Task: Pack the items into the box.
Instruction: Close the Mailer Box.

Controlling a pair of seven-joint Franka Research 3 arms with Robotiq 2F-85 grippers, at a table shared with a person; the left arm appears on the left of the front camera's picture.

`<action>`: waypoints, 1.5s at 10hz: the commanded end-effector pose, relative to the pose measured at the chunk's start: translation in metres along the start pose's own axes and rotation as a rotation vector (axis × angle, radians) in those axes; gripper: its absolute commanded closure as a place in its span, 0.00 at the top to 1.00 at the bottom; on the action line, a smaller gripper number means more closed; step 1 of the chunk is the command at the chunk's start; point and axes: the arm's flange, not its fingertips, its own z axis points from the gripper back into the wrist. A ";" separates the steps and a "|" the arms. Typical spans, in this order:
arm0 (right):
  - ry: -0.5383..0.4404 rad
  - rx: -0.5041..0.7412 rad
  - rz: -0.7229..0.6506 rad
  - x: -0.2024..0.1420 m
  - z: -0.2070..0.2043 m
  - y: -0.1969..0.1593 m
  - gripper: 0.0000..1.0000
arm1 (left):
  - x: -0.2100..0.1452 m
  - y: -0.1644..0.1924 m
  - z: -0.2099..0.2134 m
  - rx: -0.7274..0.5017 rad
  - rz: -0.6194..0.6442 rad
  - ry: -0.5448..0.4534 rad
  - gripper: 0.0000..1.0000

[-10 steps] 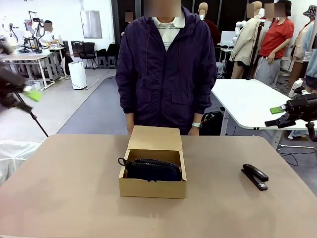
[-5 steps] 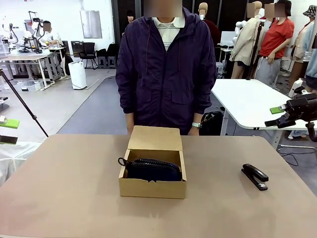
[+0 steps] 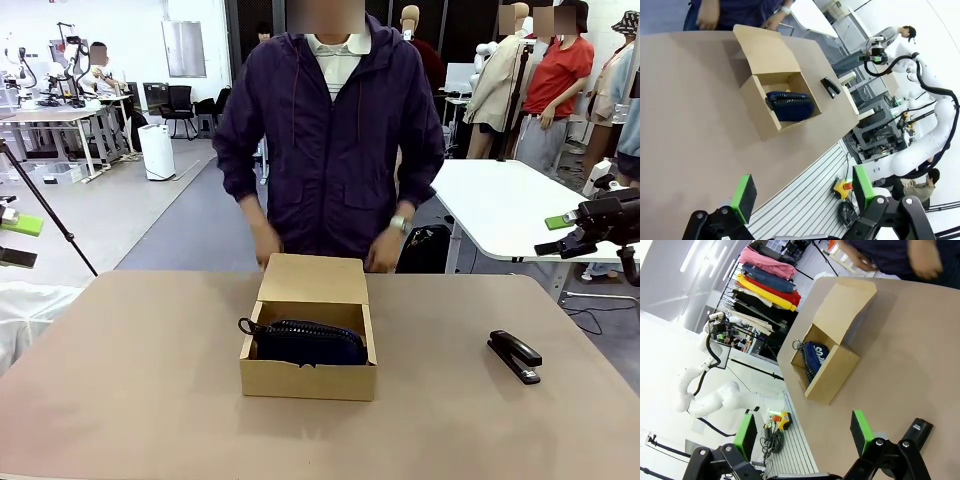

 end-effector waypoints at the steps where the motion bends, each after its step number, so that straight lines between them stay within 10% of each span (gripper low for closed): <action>1: 0.006 -0.015 -0.011 0.003 -0.001 0.005 1.00 | -0.002 0.002 0.002 -0.008 0.009 0.003 1.00; 15: 0.000 0.000 0.000 0.000 0.000 0.000 1.00 | -0.001 0.002 0.001 0.000 0.007 0.000 1.00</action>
